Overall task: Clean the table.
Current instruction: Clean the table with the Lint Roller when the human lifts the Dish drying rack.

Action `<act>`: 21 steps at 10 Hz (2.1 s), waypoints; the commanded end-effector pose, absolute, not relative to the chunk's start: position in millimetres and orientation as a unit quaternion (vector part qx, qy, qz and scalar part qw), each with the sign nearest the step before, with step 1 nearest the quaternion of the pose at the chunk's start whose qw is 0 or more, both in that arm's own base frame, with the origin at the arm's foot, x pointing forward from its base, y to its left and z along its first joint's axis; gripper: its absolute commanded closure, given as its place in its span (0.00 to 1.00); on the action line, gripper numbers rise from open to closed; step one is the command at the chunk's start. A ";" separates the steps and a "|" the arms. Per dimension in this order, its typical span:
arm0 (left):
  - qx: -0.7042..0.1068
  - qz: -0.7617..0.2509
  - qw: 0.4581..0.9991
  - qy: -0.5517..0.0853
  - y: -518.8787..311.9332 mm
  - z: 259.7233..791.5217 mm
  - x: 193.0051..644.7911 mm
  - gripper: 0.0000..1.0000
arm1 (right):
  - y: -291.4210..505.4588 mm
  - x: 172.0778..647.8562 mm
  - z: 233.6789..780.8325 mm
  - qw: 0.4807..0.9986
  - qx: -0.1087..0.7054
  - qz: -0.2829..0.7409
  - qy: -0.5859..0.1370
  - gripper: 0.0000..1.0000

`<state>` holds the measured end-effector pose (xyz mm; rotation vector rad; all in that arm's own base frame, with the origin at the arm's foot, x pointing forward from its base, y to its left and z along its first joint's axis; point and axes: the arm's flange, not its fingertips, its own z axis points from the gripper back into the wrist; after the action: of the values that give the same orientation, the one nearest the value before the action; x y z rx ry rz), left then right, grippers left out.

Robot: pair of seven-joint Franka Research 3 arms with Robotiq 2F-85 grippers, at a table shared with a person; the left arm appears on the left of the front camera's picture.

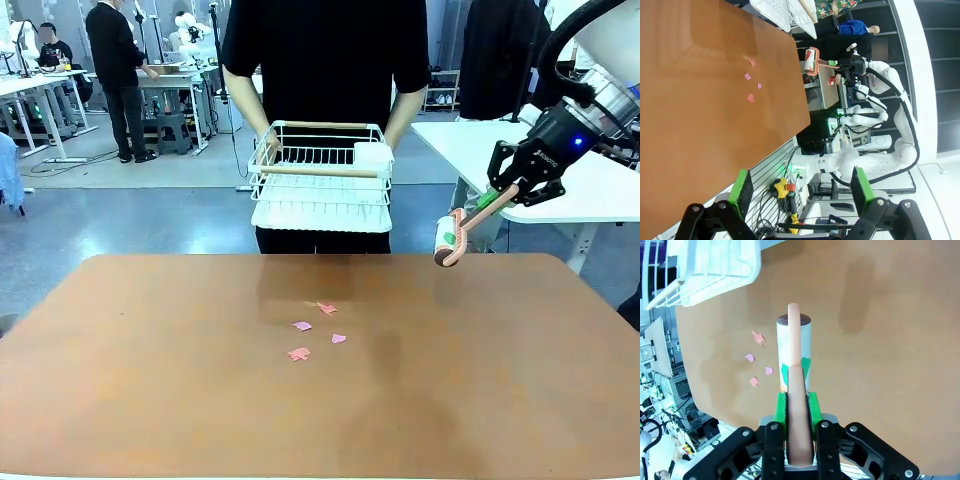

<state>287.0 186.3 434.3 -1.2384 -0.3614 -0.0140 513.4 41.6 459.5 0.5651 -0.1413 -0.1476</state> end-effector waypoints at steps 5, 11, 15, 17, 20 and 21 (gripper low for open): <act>-0.583 -0.016 0.793 -0.175 188.7 433.8 285.3 0.00 | 48.5 564.2 376.3 0.943 0.326 -0.013 0.067 0.79; -0.583 -0.016 0.793 -0.175 188.7 433.8 285.3 0.00 | 71.4 552.2 324.1 0.946 0.324 -0.009 0.002 0.79; -0.583 -0.016 0.793 -0.175 188.7 433.8 285.3 0.00 | 77.1 552.4 300.3 0.955 0.296 -0.026 0.015 0.79; -0.583 -0.016 0.793 -0.175 188.7 433.8 285.3 0.00 | 70.3 562.7 319.0 0.952 0.303 -0.031 -0.006 0.79; -0.583 -0.016 0.793 -0.175 188.7 433.8 285.3 0.00 | 70.3 562.7 319.0 0.952 0.303 -0.031 -0.006 0.79; -0.583 -0.016 0.793 -0.175 188.7 433.8 285.3 0.00 | 70.2 562.5 318.5 0.952 0.304 -0.032 -0.006 0.79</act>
<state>286.9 186.4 434.2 -1.2387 -0.3608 -0.0135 562.5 70.0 318.5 0.6172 -0.0116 -0.0661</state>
